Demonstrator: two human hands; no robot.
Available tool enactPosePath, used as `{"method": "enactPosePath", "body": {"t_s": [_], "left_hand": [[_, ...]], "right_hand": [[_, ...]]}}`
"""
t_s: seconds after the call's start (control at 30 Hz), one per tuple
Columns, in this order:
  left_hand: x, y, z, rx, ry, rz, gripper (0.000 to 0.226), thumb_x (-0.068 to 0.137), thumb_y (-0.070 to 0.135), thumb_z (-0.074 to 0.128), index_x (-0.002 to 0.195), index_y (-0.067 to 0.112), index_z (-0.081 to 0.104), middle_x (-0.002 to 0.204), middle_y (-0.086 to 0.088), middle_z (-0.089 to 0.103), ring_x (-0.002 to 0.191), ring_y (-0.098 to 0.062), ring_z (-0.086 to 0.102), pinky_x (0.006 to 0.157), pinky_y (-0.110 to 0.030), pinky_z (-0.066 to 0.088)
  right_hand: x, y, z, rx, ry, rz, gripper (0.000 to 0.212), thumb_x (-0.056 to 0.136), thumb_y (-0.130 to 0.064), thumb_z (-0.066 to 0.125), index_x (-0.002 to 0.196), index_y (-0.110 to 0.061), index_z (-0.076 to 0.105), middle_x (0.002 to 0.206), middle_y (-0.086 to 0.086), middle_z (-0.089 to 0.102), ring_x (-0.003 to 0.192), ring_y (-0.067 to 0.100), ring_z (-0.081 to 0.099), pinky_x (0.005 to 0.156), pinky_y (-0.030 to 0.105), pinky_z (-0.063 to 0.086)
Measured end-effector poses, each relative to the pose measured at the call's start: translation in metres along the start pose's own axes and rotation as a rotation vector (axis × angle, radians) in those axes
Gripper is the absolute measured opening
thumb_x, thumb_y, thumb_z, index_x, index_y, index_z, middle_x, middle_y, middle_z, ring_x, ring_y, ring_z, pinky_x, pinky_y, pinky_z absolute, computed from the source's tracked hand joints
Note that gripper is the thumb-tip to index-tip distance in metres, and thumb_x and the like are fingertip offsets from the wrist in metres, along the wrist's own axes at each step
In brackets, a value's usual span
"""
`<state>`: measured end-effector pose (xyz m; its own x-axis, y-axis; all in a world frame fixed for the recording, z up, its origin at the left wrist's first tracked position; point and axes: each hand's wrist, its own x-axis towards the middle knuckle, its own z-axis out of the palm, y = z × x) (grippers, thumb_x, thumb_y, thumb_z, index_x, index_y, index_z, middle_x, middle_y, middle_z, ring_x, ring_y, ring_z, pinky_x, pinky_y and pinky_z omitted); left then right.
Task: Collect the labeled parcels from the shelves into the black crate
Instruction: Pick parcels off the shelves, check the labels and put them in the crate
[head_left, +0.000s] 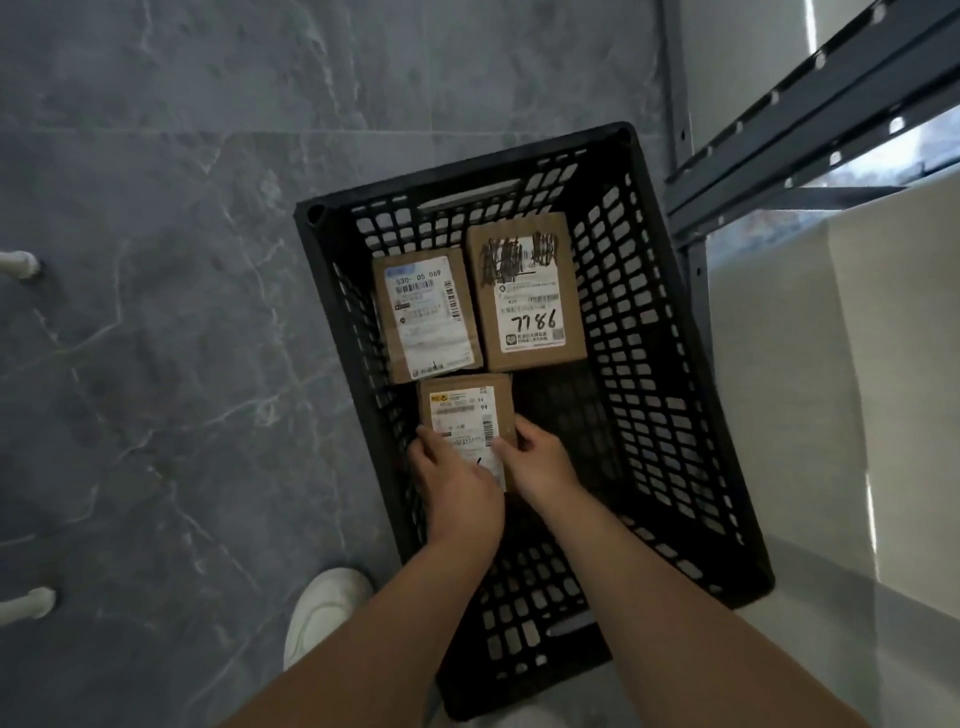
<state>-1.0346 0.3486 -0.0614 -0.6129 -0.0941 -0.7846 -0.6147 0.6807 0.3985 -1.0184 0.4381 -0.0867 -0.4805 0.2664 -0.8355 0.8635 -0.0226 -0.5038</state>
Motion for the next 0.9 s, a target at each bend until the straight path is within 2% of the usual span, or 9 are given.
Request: {"method": "enactPosePath", "body": {"t_s": [0.07,0.17,0.23,0.37,0.47,0.67,0.73,0.8,0.9], "left_hand": [[-0.002,-0.004,0.002,0.038,-0.007,0.03,0.059,0.098,0.016,0.046,0.152,0.009,0.023,0.159,-0.016,0.017,0.144,-0.033,0.025,0.119,-0.044,0.025],[-0.01,-0.003,0.006,0.037,-0.067,0.006,0.061,0.103,0.016,0.037,0.156,0.004,0.01,0.163,-0.009,-0.005,0.151,-0.025,0.004,0.12,-0.027,0.005],[-0.012,0.003,0.006,0.059,-0.112,0.008,0.057,0.105,0.016,0.03,0.156,0.007,0.007,0.164,-0.006,-0.012,0.151,-0.021,-0.001,0.119,-0.025,0.004],[-0.022,0.015,-0.009,0.104,-0.217,0.043,0.053,0.102,0.01,0.031,0.154,0.007,0.022,0.164,-0.01,0.01,0.15,-0.023,0.013,0.123,-0.033,0.011],[-0.04,0.033,-0.033,0.124,-0.212,0.067,0.047,0.103,0.012,0.032,0.149,0.005,0.034,0.157,-0.01,0.03,0.144,-0.026,0.031,0.119,-0.04,0.025],[-0.093,0.13,-0.105,0.268,-0.109,0.301,0.031,0.102,0.016,0.034,0.127,0.008,0.049,0.137,-0.009,0.05,0.119,-0.024,0.05,0.105,-0.041,0.042],[-0.115,0.182,-0.136,0.342,-0.069,0.422,0.038,0.103,0.019,0.031,0.138,0.012,0.044,0.145,-0.008,0.045,0.13,-0.023,0.044,0.111,-0.04,0.036],[-0.142,0.239,-0.167,0.411,-0.024,0.529,0.048,0.106,0.022,0.027,0.153,0.011,0.027,0.161,-0.006,0.025,0.148,-0.019,0.022,0.122,-0.037,0.019],[-0.197,0.326,-0.224,0.486,0.059,0.692,0.052,0.107,0.023,0.024,0.156,0.012,0.012,0.165,-0.002,0.01,0.152,-0.015,0.005,0.124,-0.038,0.007]], "right_hand": [[0.003,-0.001,0.007,-0.035,-0.011,-0.026,0.038,0.097,-0.008,0.057,0.13,-0.024,0.063,0.114,-0.007,0.067,0.103,0.007,0.063,0.086,0.017,0.05],[0.004,0.001,0.008,-0.076,-0.006,-0.047,0.04,0.096,-0.008,0.059,0.133,-0.023,0.061,0.122,-0.003,0.067,0.11,0.008,0.061,0.092,0.017,0.047],[0.004,-0.005,0.001,-0.164,-0.064,-0.048,0.043,0.096,-0.007,0.058,0.136,-0.024,0.058,0.127,0.0,0.066,0.115,0.01,0.06,0.094,0.016,0.045],[-0.007,-0.031,-0.011,-0.585,-0.263,0.1,0.074,0.097,-0.025,0.055,0.158,-0.023,0.014,0.148,0.012,0.045,0.132,0.027,0.046,0.113,0.037,0.037],[-0.035,-0.062,-0.018,-0.631,-0.134,0.156,0.08,0.099,-0.026,0.049,0.158,-0.012,-0.003,0.157,0.018,0.029,0.141,0.032,0.033,0.117,0.041,0.03],[-0.114,-0.159,-0.073,-0.591,0.116,-0.126,0.066,0.098,-0.021,0.047,0.156,-0.017,0.016,0.152,0.011,0.034,0.137,0.024,0.036,0.116,0.041,0.031],[-0.144,-0.208,-0.106,-0.659,0.182,-0.212,0.069,0.101,-0.022,0.046,0.158,-0.014,0.008,0.162,0.009,0.018,0.149,0.024,0.017,0.122,0.044,0.019],[-0.176,-0.262,-0.141,-0.729,0.243,-0.278,0.074,0.102,-0.026,0.045,0.158,-0.014,-0.002,0.166,0.003,0.0,0.153,0.019,-0.002,0.124,0.047,0.007],[-0.231,-0.35,-0.186,-0.817,0.329,-0.357,0.08,0.103,-0.037,0.041,0.156,-0.013,-0.013,0.165,0.003,-0.016,0.151,0.018,-0.015,0.123,0.047,-0.001]]}}
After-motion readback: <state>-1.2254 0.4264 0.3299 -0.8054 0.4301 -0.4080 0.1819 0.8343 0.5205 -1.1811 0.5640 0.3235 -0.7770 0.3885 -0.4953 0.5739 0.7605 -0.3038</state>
